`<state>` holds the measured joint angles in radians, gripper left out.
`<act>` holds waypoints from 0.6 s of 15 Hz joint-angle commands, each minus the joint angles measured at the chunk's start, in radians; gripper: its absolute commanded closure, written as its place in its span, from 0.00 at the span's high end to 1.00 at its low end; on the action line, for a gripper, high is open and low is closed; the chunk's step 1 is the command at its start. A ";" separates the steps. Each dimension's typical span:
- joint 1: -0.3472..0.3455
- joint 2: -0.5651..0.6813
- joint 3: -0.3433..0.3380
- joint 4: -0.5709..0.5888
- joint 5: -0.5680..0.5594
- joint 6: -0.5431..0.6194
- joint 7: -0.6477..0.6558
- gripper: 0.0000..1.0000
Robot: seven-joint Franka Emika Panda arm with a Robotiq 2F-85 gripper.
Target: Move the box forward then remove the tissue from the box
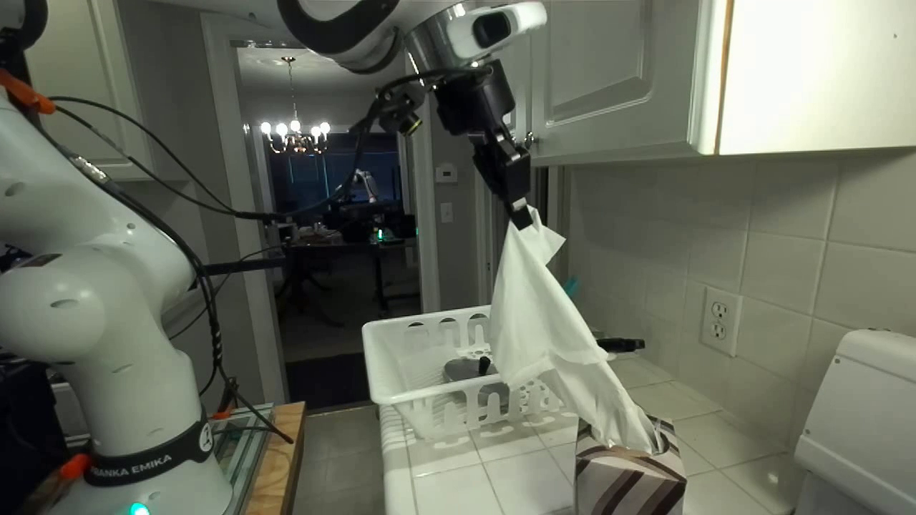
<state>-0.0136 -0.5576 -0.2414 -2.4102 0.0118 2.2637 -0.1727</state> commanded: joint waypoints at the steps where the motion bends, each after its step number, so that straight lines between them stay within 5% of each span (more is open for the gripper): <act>1: -0.006 -0.033 0.003 0.024 0.052 -0.104 -0.054 0.00; 9: -0.005 -0.079 0.016 0.038 0.063 -0.223 -0.067 0.00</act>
<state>-0.0120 -0.5999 -0.2341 -2.3750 0.0359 2.0945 -0.2111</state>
